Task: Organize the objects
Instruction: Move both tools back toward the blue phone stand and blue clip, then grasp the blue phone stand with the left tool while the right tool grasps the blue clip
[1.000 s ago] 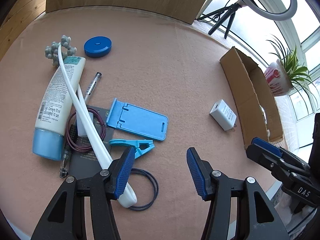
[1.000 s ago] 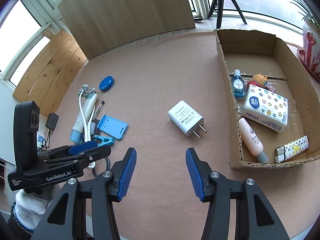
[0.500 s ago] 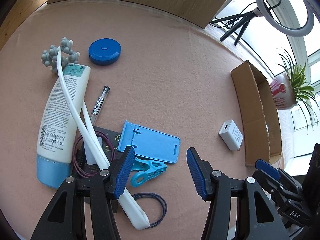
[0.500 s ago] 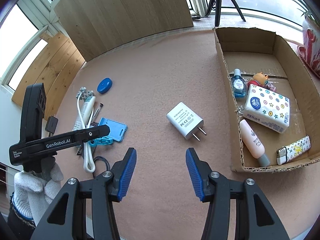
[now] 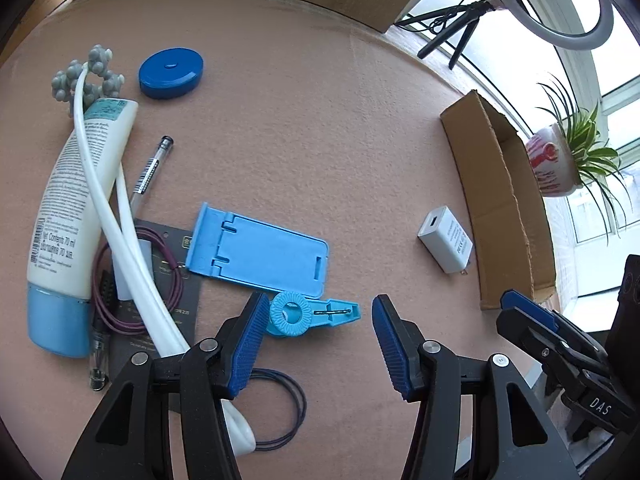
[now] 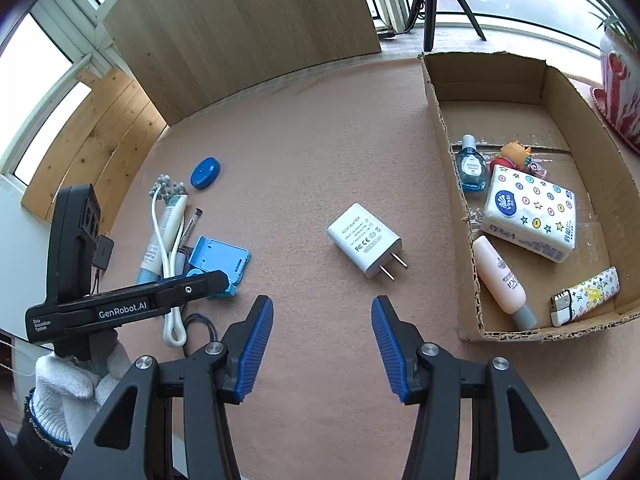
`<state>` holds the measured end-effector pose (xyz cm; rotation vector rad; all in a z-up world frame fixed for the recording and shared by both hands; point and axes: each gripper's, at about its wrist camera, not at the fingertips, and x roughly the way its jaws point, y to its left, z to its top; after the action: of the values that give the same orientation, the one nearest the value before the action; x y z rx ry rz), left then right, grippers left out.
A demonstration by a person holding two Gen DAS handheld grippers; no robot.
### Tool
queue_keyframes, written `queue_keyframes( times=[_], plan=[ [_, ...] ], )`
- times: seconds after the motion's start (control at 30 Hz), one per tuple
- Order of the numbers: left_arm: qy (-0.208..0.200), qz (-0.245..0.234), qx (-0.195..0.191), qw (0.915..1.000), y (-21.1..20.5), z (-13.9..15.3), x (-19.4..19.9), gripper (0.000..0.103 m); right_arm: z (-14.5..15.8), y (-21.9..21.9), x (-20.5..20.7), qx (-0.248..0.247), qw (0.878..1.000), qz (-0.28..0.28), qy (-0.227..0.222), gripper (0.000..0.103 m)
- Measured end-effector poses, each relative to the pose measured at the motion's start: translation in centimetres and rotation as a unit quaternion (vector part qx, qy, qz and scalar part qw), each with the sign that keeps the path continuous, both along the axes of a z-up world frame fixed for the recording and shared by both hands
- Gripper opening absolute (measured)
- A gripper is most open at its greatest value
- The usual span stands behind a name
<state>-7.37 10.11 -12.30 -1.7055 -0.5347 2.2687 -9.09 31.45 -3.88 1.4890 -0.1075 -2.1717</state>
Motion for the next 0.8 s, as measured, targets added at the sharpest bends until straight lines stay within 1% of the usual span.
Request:
queue_keyframes(
  times=[0.13,0.2,0.3,0.4,0.53,0.67,0.8],
  plan=[
    [0.002,-0.012,0.015,0.9998,1.1,0.0,0.0,0.057,-0.1,0.1,0.0,0.001,1.0,-0.001,-0.001,0.048],
    [-0.003,-0.013,0.034,0.9993,1.1,0.1,0.1,0.057,-0.1,0.0,0.0,0.002,1.0,0.001,-0.001,0.048],
    [-0.002,0.0,0.033,0.9994,0.4,0.7,0.4,0.057,-0.5,-0.1,0.0,0.003,1.0,0.003,-0.005,0.048],
    [-0.003,0.024,0.028,0.9993,-1.1,1.1,0.3,0.057,-0.7,-0.4,0.0,0.001,1.0,0.012,-0.006,0.048],
    [-0.02,0.05,0.023,0.9983,-2.8,0.4,-0.3,0.057,-0.9,-2.0,0.2,-0.003,0.999,0.041,-0.003,0.048],
    [-0.032,0.054,0.032,0.9975,-3.2,-0.6,-1.1,0.057,-1.3,-4.7,0.5,0.004,0.996,0.09,0.004,0.047],
    [-0.032,0.065,0.044,0.9964,-3.4,-0.8,-2.0,0.057,-2.2,-6.8,0.5,0.009,0.992,0.123,-0.009,0.038]
  ],
)
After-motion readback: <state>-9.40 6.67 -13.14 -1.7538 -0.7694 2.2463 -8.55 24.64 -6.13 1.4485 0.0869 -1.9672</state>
